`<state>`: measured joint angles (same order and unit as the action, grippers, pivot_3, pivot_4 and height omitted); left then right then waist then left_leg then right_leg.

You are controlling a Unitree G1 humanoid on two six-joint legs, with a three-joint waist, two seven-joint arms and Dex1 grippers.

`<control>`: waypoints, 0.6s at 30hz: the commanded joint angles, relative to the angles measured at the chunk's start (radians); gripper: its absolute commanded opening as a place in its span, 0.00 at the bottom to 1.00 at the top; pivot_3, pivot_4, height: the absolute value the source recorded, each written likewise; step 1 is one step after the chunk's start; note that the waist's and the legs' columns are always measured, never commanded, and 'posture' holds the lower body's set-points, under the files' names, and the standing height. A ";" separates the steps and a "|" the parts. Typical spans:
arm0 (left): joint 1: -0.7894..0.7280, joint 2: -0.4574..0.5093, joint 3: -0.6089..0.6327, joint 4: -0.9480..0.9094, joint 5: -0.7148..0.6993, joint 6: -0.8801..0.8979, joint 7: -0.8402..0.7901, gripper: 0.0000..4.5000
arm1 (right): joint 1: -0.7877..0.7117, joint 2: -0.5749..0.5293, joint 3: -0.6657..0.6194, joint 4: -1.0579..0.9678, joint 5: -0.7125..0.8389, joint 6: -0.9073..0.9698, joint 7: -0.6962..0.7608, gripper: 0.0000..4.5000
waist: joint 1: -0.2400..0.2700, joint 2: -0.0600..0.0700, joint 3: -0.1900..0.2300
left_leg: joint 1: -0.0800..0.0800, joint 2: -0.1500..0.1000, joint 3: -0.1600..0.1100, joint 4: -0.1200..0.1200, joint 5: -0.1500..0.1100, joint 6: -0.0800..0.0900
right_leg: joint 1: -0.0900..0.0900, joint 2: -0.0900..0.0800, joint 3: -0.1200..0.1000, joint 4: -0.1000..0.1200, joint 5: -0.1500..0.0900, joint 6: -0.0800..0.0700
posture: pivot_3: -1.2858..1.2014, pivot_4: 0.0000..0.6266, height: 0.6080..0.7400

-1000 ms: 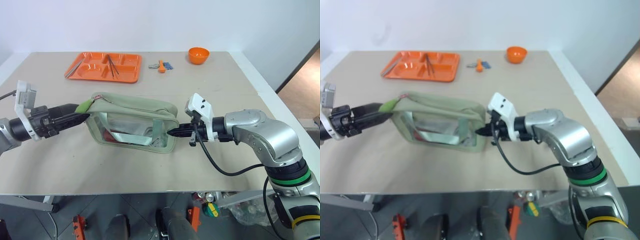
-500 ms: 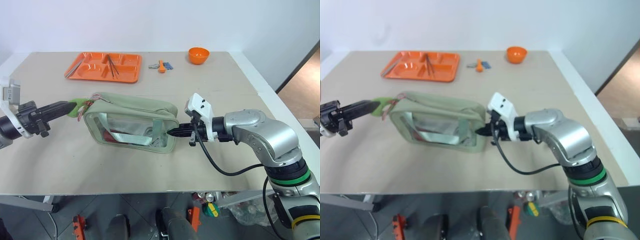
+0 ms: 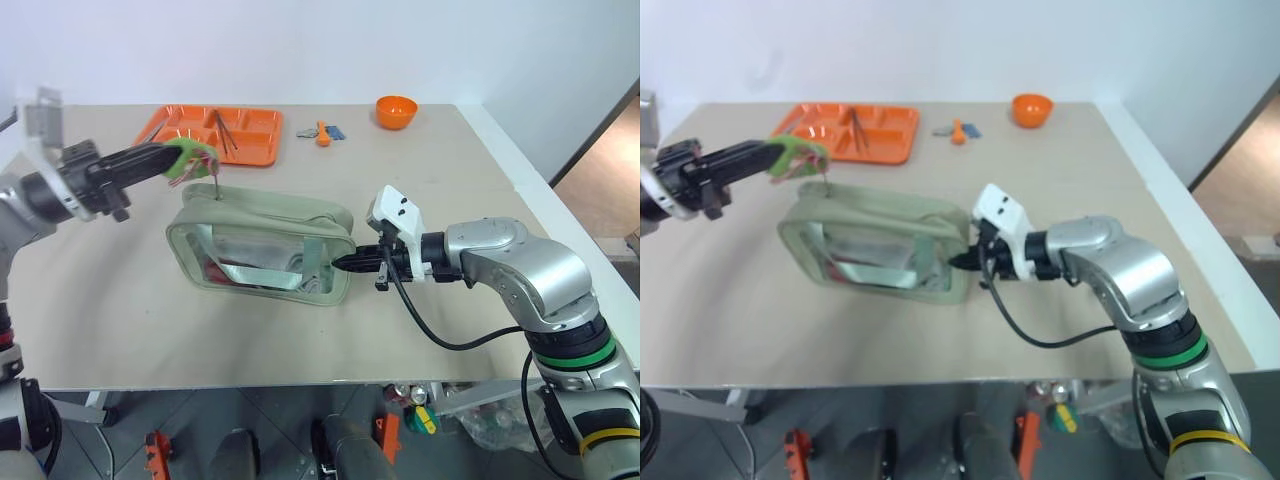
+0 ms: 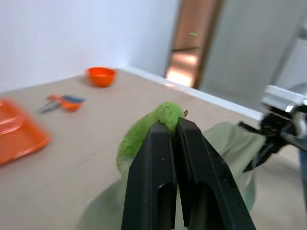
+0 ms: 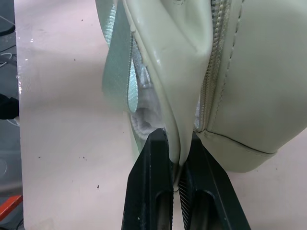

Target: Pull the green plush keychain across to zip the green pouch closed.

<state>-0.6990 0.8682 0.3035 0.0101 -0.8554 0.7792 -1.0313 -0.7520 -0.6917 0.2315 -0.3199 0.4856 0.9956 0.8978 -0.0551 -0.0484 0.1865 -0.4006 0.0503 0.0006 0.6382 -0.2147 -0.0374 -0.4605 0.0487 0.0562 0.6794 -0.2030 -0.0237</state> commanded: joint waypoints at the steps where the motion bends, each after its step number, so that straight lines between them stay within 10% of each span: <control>1: -0.002 0.017 -0.105 -0.077 0.077 -0.063 -0.071 0.01 | -0.014 0.001 -0.015 -0.022 0.004 -0.006 -0.001 0.00 | 0.000 0.000 0.000 | 0.000 0.000 0.000 0.000 0.000 0.000 | 0.000 0.000 0.000 0.000 0.000 0.000 | 0.52 0.24 1.00; 8: -0.017 0.001 -0.186 -0.028 0.152 -0.099 -0.124 0.01 | -0.005 -0.001 -0.031 -0.038 0.011 0.008 -0.019 0.00 | 0.000 0.000 0.000 | 0.000 0.000 -0.001 0.000 0.000 0.000 | 0.000 0.000 0.000 0.000 0.000 0.000 | 0.52 0.24 1.00; 18: -0.121 -0.034 -0.053 0.071 0.031 0.006 -0.091 0.73 | 0.003 -0.003 -0.041 -0.054 0.024 0.023 -0.033 0.00 | 0.000 0.000 0.000 | -0.001 0.000 -0.001 0.001 0.000 0.000 | 0.000 0.000 -0.001 0.000 0.000 0.000 | 0.52 0.24 1.00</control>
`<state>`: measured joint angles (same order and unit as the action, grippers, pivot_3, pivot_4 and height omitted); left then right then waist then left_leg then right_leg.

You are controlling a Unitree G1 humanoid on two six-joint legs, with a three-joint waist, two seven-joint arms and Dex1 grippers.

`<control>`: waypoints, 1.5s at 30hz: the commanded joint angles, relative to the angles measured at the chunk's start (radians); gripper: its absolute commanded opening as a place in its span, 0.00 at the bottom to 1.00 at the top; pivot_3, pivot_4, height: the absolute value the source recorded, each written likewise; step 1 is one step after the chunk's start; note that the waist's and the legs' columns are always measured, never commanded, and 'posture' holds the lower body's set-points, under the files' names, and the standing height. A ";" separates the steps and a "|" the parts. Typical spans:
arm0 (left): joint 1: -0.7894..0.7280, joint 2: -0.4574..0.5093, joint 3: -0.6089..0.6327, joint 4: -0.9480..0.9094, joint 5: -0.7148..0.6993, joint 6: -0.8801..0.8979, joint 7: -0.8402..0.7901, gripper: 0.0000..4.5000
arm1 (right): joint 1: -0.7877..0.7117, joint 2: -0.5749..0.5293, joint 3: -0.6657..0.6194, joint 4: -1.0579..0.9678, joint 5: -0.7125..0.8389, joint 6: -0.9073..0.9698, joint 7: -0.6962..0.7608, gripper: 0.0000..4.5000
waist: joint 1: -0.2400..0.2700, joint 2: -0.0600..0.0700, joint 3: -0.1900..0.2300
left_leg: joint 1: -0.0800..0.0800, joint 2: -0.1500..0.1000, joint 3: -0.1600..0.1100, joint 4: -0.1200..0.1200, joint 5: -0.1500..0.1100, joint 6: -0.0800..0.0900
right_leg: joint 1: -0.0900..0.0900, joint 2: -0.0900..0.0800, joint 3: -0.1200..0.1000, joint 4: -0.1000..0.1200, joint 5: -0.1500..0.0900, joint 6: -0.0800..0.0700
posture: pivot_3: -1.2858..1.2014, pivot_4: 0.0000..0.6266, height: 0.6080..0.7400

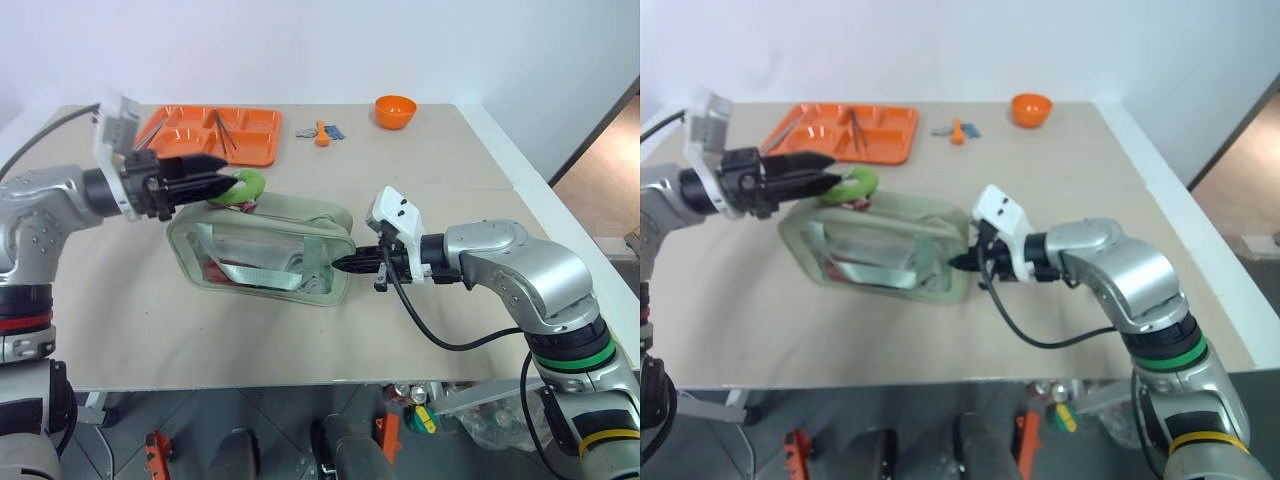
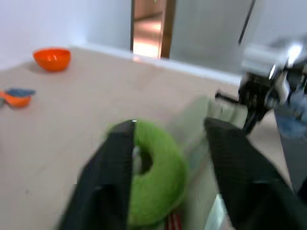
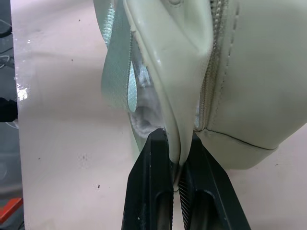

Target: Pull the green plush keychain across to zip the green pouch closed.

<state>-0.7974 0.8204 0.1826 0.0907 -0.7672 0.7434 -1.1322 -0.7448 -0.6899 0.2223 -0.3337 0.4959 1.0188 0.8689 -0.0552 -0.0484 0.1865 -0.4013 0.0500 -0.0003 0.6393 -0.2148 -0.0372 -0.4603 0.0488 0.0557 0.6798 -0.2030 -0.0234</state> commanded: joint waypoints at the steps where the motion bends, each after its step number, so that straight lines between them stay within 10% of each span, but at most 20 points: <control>1: -0.024 0.016 0.083 -0.010 -0.073 0.060 0.013 0.81 | -0.004 -0.005 -0.033 -0.040 0.015 0.000 -0.004 0.00 | 0.000 0.000 0.000 | 0.000 0.000 0.000 0.000 0.000 0.000 | 0.000 0.000 0.000 0.000 0.000 0.000 | 0.52 0.24 1.00; 3: 0.025 0.045 0.093 -0.056 -0.071 0.059 -0.011 0.97 | -0.004 -0.004 -0.033 -0.041 0.018 0.000 -0.003 0.00 | 0.000 0.000 0.000 | 0.000 0.000 0.000 0.000 0.000 0.000 | 0.000 0.000 0.000 0.000 0.000 0.000 | 0.52 0.24 1.00; 17: 0.404 0.170 0.304 -0.071 -0.029 0.025 -0.011 0.97 | -0.002 0.001 -0.023 -0.043 0.025 -0.001 0.004 0.00 | -0.017 0.000 0.000 | 0.001 0.001 0.000 -0.001 0.000 0.000 | 0.000 0.000 -0.001 0.000 -0.001 -0.001 | 0.52 0.24 1.00; 32: 0.430 0.074 0.172 -0.127 -0.013 0.028 0.042 0.97 | -0.021 0.005 -0.015 -0.030 0.019 0.002 0.011 0.00 | -0.018 0.000 0.000 | 0.001 0.001 -0.001 -0.001 0.000 0.000 | 0.000 0.000 0.000 0.000 -0.001 -0.001 | 0.52 0.24 1.00; 45: 0.398 0.071 0.228 -0.102 -0.055 0.041 0.056 0.01 | -0.021 0.003 -0.016 -0.024 0.016 0.000 0.008 0.00 | -0.019 0.000 0.000 | 0.001 0.000 0.000 -0.001 0.000 0.000 | 0.000 0.000 0.000 0.000 -0.001 -0.001 | 0.52 0.24 1.00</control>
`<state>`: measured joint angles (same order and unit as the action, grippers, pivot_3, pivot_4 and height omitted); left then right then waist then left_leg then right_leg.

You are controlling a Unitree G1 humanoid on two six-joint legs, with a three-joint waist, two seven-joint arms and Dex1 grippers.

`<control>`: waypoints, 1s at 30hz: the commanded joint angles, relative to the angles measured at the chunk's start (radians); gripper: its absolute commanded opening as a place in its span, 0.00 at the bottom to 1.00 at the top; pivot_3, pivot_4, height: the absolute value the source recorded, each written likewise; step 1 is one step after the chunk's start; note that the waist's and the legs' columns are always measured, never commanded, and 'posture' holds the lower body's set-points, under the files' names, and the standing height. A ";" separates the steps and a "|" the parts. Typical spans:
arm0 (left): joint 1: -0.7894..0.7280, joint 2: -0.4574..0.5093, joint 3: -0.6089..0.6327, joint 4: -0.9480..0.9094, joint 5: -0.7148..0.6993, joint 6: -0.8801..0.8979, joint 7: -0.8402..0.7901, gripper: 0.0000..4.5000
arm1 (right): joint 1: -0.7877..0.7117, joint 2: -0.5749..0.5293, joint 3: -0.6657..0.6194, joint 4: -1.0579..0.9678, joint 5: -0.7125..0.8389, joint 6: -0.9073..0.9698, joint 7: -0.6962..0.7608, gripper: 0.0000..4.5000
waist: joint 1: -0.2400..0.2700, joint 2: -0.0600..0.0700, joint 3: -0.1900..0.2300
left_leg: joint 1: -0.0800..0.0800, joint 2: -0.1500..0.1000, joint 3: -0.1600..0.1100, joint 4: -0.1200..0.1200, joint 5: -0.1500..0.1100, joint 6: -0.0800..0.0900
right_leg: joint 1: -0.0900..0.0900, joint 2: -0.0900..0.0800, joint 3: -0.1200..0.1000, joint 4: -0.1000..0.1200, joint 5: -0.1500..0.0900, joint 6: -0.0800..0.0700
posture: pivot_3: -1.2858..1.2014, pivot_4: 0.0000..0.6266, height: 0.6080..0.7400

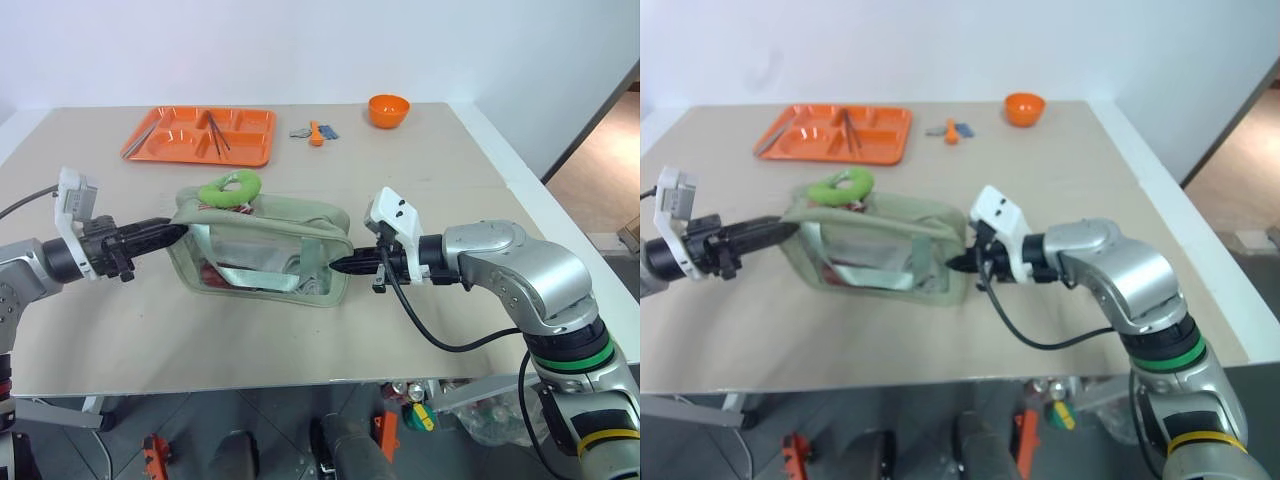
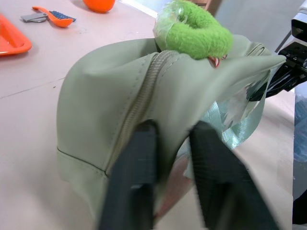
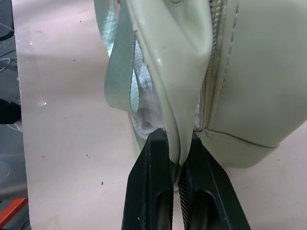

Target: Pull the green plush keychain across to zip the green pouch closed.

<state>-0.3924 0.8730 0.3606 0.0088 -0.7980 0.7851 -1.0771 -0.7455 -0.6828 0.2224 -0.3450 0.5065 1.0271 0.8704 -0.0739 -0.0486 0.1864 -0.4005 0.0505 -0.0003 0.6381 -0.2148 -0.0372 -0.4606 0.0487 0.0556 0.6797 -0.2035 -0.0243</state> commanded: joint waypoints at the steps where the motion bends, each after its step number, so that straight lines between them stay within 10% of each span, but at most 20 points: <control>1: -0.002 0.023 0.053 -0.022 -0.023 -0.001 0.000 0.01 | -0.021 -0.004 -0.015 -0.010 0.004 -0.010 0.007 0.00 | 0.000 0.000 0.000 | 0.000 0.000 0.000 0.000 0.000 0.000 | 0.000 0.000 0.000 0.000 0.000 0.000 | 0.52 0.24 1.00; 8: 0.025 0.030 0.038 -0.042 0.000 -0.013 0.020 0.01 | -0.015 -0.012 -0.024 -0.001 0.006 -0.025 0.023 0.00 | 0.000 0.000 0.000 | 0.000 0.000 0.000 0.000 0.000 0.000 | 0.000 0.000 0.000 0.000 0.000 0.000 | 0.52 0.24 1.00; 19: 0.014 0.020 0.019 -0.052 0.005 -0.017 0.030 0.00 | 0.007 -0.229 -0.072 0.042 -0.028 -0.206 0.224 0.83 | 0.001 0.000 0.000 | 0.001 -0.001 0.000 0.000 0.000 0.000 | 0.001 -0.001 0.000 0.000 0.000 0.000 | 0.52 0.24 1.00; 30: 0.003 0.012 0.011 -0.050 0.013 -0.027 0.030 0.00 | -0.535 0.034 -0.147 0.622 -0.106 -0.221 0.026 0.83 | -0.010 0.001 0.001 | 0.004 0.000 0.003 -0.001 0.000 0.000 | 0.001 0.001 0.004 0.001 0.002 0.000 | 0.52 0.24 1.00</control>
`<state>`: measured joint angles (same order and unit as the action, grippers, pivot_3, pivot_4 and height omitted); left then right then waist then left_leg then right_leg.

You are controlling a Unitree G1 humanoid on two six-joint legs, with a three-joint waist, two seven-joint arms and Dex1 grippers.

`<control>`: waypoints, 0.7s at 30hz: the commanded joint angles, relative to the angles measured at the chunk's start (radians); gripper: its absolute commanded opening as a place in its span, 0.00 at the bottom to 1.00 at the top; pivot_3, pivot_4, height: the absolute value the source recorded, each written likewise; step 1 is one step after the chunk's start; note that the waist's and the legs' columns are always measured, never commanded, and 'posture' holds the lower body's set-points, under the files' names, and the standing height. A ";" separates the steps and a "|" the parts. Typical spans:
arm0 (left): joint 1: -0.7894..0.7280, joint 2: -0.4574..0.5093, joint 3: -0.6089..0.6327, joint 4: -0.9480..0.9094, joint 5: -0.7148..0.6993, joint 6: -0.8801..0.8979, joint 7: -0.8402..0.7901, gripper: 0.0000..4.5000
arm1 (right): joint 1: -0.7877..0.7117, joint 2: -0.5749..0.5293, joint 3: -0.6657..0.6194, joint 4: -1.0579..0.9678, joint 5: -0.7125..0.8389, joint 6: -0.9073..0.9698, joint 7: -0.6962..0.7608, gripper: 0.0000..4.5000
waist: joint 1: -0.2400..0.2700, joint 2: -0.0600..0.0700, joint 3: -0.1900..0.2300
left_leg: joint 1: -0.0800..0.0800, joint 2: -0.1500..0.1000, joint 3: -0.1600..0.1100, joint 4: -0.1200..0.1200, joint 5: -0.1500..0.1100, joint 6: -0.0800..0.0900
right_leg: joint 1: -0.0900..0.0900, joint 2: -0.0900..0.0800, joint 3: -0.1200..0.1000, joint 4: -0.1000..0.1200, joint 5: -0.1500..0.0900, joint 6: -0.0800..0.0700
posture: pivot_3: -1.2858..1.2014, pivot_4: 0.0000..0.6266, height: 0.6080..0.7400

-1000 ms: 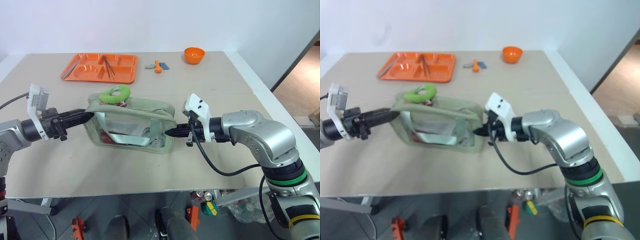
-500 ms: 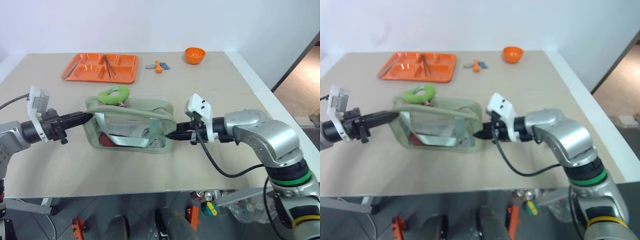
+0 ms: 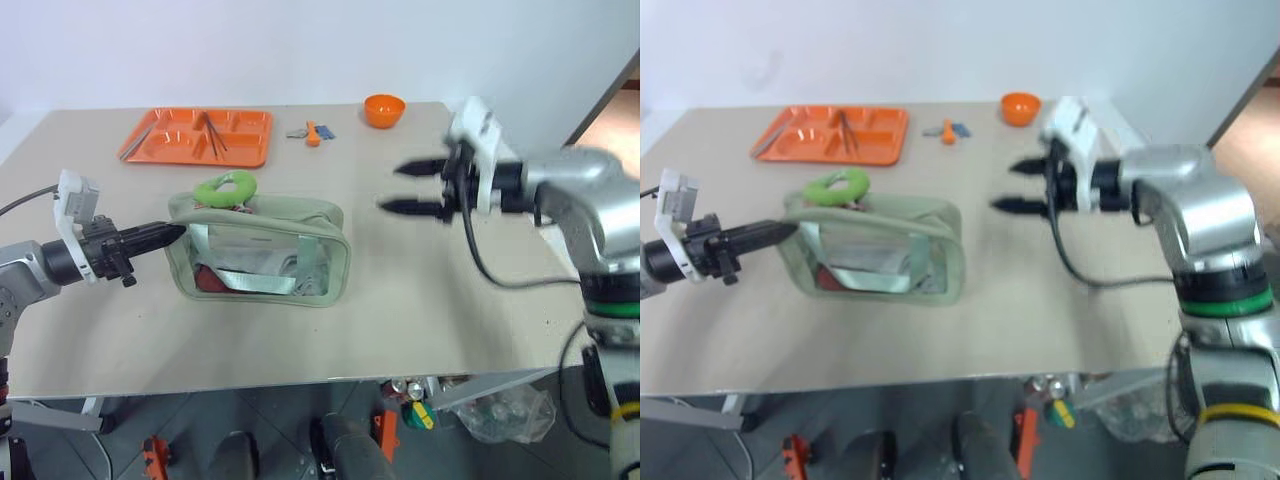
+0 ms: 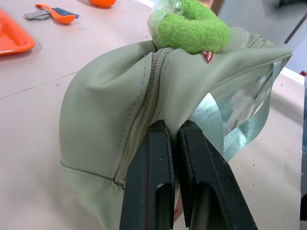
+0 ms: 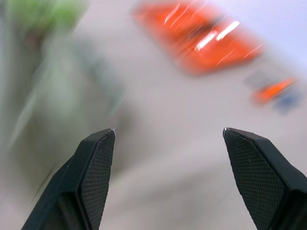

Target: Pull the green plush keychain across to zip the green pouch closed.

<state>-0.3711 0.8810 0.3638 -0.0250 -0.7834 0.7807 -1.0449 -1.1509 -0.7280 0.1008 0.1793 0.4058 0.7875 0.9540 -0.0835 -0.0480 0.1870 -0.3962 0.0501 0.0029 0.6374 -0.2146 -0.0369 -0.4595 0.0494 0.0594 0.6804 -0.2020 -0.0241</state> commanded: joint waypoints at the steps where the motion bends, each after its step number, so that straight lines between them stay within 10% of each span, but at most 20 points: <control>1: -0.023 0.002 0.006 -0.013 0.001 -0.025 -0.001 0.00 | -0.178 0.122 -0.020 0.138 -0.008 0.022 -0.066 0.83 | 0.000 0.000 0.000 | -0.001 0.000 0.000 -0.001 0.000 0.000 | -0.001 0.000 0.000 0.000 0.000 0.000 | 0.52 0.24 1.00; 21: 0.047 -0.021 0.032 -0.107 -0.025 -0.031 0.036 0.00 | -0.352 0.515 -0.026 0.422 -0.004 0.176 -0.101 0.83 | 0.011 -0.001 -0.001 | -0.010 0.000 -0.003 -0.001 -0.001 0.002 | -0.007 -0.003 -0.002 0.000 -0.003 0.000 | 0.52 0.24 1.00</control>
<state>-0.3319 0.8595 0.3737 -0.1026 -0.7959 0.7593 -1.0098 -1.5077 -0.2207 0.0761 0.6486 0.3886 0.9410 0.8464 -0.0727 -0.0487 0.1864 -0.4065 0.0498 0.0002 0.6367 -0.2157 -0.0348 -0.4666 0.0464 0.0574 0.6802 -0.2045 -0.0245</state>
